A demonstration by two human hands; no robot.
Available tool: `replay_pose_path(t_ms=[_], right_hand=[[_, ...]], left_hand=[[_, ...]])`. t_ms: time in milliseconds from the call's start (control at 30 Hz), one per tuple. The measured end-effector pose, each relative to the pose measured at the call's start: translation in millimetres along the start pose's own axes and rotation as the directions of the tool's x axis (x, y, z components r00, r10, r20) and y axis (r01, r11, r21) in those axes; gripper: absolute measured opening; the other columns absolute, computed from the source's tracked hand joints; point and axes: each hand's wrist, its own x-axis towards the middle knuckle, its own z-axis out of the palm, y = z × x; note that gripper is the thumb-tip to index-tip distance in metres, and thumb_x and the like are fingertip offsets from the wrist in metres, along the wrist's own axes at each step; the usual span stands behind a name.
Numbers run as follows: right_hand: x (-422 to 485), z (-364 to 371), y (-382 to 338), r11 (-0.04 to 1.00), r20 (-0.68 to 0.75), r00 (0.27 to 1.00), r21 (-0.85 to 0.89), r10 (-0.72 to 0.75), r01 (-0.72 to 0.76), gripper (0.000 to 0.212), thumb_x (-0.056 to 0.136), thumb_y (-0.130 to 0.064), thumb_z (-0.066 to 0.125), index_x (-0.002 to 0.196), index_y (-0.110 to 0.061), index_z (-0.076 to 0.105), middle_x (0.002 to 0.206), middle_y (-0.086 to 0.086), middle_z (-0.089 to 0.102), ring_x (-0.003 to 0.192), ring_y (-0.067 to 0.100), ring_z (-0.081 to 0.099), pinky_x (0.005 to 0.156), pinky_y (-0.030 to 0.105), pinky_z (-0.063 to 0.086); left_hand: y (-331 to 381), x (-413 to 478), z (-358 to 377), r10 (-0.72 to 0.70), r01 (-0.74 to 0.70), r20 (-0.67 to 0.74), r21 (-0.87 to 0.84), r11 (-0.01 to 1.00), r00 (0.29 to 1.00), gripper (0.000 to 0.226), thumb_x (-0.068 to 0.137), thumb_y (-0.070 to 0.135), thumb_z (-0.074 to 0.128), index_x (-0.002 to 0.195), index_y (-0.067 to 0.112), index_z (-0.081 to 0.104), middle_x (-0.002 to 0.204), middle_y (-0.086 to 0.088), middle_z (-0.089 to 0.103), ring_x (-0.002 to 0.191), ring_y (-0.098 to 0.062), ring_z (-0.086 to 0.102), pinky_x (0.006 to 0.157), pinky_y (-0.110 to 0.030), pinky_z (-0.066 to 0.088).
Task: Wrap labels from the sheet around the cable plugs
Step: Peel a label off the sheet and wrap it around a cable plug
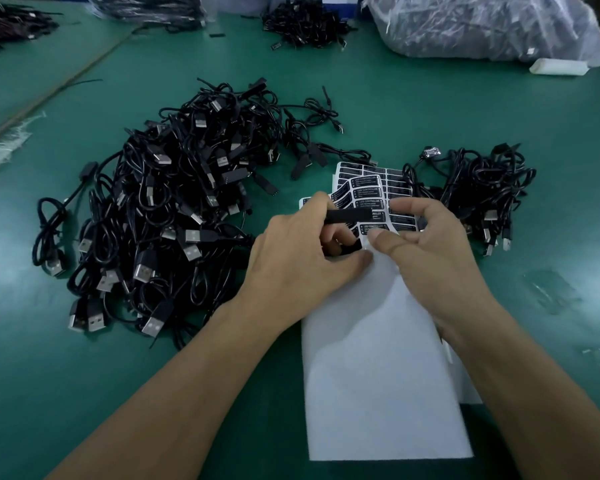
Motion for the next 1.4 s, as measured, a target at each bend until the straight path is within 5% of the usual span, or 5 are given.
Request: replay_pose_path(t_ms=[633, 800, 967, 1100, 1400], right_hand=[[-3, 4, -2, 0.999, -0.002, 1.0, -0.028, 0.025, -0.025, 0.033, 0.092, -0.015, 0.071, 0.117, -0.028, 0.055, 0.097, 0.01, 0.073, 0.089, 0.029, 0.072, 0.087, 0.052, 0.057], [-3, 1, 0, 0.989, -0.09, 0.993, -0.133, -0.081, 0.069, 0.03, 0.089, -0.018, 0.072, 0.105, -0.033, 0.051, 0.073, 0.004, 0.068, 0.063, 0.012, 0.06, 0.057, 0.027, 0.049], [-8, -1, 3, 0.877, -0.113, 0.972, -0.462, -0.206, 0.132, 0.036, 0.09, -0.021, 0.063, 0.113, -0.033, 0.038, 0.085, 0.004, 0.061, 0.076, 0.025, 0.055, 0.059, 0.034, 0.045], [-10, -1, 4, 0.637, -0.061, 0.972, -0.765, -0.228, 0.101, 0.038, 0.09, -0.032, 0.063, 0.123, -0.021, 0.045, 0.106, -0.001, 0.042, 0.096, 0.018, 0.039, 0.072, 0.036, 0.037], [-17, 22, 3, 0.579, 0.064, 0.808, -0.664, -0.586, 0.472, 0.018, 0.079, -0.023, 0.078, 0.088, -0.013, 0.067, 0.087, 0.0, 0.06, 0.085, 0.023, 0.057, 0.072, 0.035, 0.045]], left_hand=[[-4, 1, 0, 0.0, 0.0, -0.019, -0.016, 1.0, 1.0, 0.026, 0.078, 0.027, 0.074, 0.08, 0.025, 0.048, 0.074, 0.016, 0.073, 0.07, -0.017, 0.069, 0.068, -0.049, 0.057], [-7, 3, 3, 0.003, -0.004, -0.095, -0.002, 1.0, 0.995, 0.029, 0.079, 0.025, 0.069, 0.075, 0.02, 0.042, 0.074, 0.0, 0.073, 0.071, -0.026, 0.068, 0.062, -0.049, 0.054], [-10, 6, 0, -0.041, -0.004, -0.265, -0.165, 0.986, 0.963, 0.045, 0.078, 0.007, 0.071, 0.069, 0.022, 0.03, 0.066, 0.012, 0.071, 0.063, -0.004, 0.069, 0.059, -0.014, 0.05], [-14, 7, 0, -0.101, 0.028, -0.306, -0.234, 0.972, 0.947, 0.038, 0.078, 0.012, 0.07, 0.071, 0.02, 0.033, 0.069, 0.001, 0.072, 0.062, -0.015, 0.071, 0.062, -0.03, 0.059], [-7, 6, 2, -0.07, 0.006, -0.254, -0.246, 0.969, 0.965, 0.041, 0.07, 0.011, 0.07, 0.071, 0.021, 0.031, 0.063, 0.008, 0.072, 0.061, -0.003, 0.07, 0.056, -0.016, 0.051]])
